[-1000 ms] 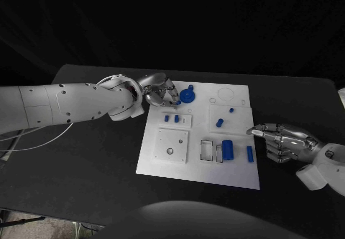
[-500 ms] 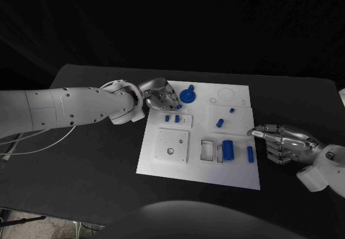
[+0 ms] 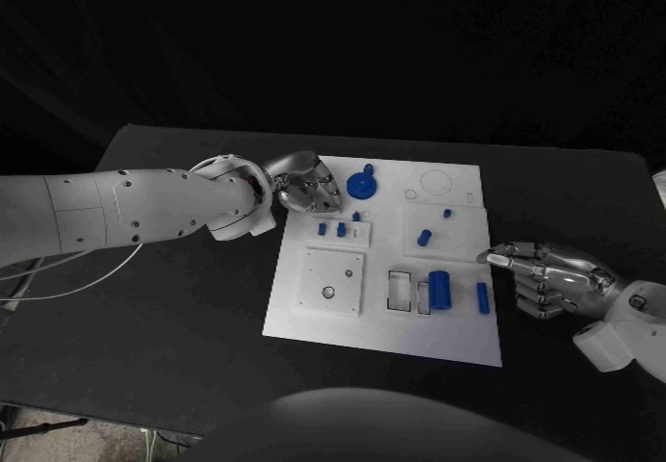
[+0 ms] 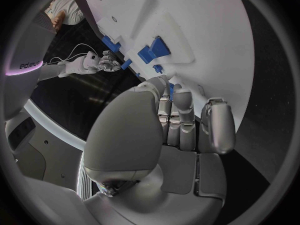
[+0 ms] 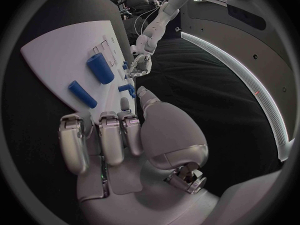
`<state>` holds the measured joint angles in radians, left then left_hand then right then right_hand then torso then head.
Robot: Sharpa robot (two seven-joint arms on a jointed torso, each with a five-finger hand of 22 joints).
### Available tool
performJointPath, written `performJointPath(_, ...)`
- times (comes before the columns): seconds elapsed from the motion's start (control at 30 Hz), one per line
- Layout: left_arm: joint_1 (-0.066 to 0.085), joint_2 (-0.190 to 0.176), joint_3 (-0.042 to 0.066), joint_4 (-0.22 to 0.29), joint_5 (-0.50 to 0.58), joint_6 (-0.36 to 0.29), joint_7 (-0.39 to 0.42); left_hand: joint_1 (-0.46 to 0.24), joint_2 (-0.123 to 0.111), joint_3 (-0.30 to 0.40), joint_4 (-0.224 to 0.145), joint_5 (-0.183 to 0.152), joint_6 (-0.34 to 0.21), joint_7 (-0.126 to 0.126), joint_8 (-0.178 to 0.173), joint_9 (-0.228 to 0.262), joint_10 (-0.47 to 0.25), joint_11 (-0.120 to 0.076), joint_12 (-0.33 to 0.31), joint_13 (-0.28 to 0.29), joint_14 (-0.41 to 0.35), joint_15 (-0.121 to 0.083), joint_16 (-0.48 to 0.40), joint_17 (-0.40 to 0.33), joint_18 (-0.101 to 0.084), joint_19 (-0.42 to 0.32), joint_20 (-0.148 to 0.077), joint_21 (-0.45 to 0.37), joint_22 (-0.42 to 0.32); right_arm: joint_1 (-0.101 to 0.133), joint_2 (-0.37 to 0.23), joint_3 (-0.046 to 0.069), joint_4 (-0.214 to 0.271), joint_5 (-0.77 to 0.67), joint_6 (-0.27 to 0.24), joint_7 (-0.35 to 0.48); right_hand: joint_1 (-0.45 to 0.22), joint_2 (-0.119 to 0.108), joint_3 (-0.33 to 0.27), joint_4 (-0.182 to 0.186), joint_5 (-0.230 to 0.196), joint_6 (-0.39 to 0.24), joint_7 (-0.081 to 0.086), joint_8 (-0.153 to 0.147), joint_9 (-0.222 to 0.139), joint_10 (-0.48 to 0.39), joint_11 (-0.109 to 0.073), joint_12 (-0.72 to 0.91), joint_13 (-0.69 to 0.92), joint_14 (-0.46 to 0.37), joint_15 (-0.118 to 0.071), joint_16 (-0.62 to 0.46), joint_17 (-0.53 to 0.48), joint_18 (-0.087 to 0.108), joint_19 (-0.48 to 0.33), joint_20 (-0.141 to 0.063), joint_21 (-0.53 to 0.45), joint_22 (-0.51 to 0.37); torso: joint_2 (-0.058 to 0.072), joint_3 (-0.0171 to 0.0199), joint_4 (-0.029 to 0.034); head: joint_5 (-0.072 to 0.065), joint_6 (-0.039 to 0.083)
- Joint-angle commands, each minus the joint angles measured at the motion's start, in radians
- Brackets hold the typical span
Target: Assemble the parts on the task board
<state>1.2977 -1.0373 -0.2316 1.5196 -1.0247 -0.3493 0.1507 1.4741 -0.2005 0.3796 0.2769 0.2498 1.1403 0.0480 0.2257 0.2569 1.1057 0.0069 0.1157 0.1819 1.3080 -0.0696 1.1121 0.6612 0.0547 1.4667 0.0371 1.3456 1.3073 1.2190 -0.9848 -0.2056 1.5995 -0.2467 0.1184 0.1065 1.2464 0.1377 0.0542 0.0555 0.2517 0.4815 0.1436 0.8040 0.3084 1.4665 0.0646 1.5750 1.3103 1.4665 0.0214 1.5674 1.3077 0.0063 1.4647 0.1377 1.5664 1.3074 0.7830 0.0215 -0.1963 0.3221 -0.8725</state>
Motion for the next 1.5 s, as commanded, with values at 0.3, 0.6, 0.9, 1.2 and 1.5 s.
performJointPath(0.3,0.000,0.005,0.000,-0.010,0.004,0.002,0.011,0.026,0.002,-0.014,0.000,0.010,-0.011,0.003,-0.012,-0.003,-0.015,0.004,0.000,-0.004,-0.010,0.003,-0.002,-0.001,-0.006,0.014,0.006,-0.006,0.200,-0.003,0.000,0.000,0.002,0.002,0.010,0.000,0.009,-0.003,-0.003,-0.006,0.002,0.007,0.002,-0.004,-0.001,0.104,0.003,-0.004,0.261,0.104,-0.001,0.003,0.263,-0.006,0.106,-0.005,0.004,0.263,0.001,0.0001,-0.0010,-0.003,0.000)
performJointPath(0.6,0.014,-0.003,0.004,0.030,-0.023,-0.102,0.084,0.054,0.006,-0.040,0.006,0.006,-0.094,0.031,-0.067,-0.028,-0.024,0.027,0.045,0.003,-0.019,0.017,-0.002,-0.004,-0.003,0.004,0.018,-0.025,0.194,-0.003,-0.005,0.000,0.007,0.002,-0.007,0.007,0.010,-0.003,-0.003,-0.007,0.002,0.010,0.001,-0.003,-0.002,0.104,0.002,-0.004,0.261,0.104,-0.002,0.003,0.263,-0.006,0.106,-0.005,0.004,0.263,-0.003,0.0011,-0.0006,-0.013,0.000)
performJointPath(0.9,0.170,0.011,0.006,0.099,-0.398,-0.111,0.088,0.115,0.016,-0.047,0.010,-0.067,-0.041,0.001,-0.065,-0.047,0.032,-0.014,0.271,0.134,0.004,-0.006,0.039,0.059,-0.005,0.011,0.000,-0.004,0.199,0.013,-0.020,0.000,0.039,-0.004,-0.038,0.024,0.015,-0.002,-0.001,-0.012,0.003,0.015,0.000,-0.002,-0.003,0.104,0.002,-0.004,0.261,0.104,-0.002,0.003,0.263,-0.006,0.106,-0.005,0.004,0.263,-0.008,0.0036,-0.0095,-0.012,0.000)
performJointPath(1.2,0.268,0.105,0.008,0.123,-0.877,0.175,0.023,0.089,0.013,-0.011,0.014,-0.197,0.003,-0.068,-0.075,-0.079,-0.101,-0.069,0.648,0.466,0.082,0.013,0.199,0.372,-0.015,0.023,0.024,0.035,0.209,0.036,-0.024,0.000,0.049,-0.013,-0.041,0.016,0.019,-0.004,-0.001,-0.015,0.003,0.020,-0.001,-0.001,-0.003,0.104,0.001,-0.004,0.261,0.104,-0.003,0.003,0.263,-0.006,0.106,-0.005,0.004,0.263,-0.015,0.0090,-0.0179,-0.011,0.000)
performJointPath(1.5,0.281,0.177,0.007,0.085,-1.014,0.372,0.022,0.117,-0.033,0.079,0.008,-0.204,-0.021,-0.090,-0.096,-0.092,-0.118,-0.093,0.255,0.178,0.023,0.030,0.064,0.176,-0.010,0.008,0.033,0.009,0.202,0.039,-0.017,0.000,0.045,-0.015,-0.021,0.001,0.020,-0.003,-0.001,-0.017,0.003,0.021,-0.001,-0.001,-0.004,0.104,0.001,-0.004,0.261,0.104,-0.003,0.003,0.263,-0.006,0.106,-0.006,0.004,0.263,-0.011,0.0100,-0.0301,-0.005,0.000)
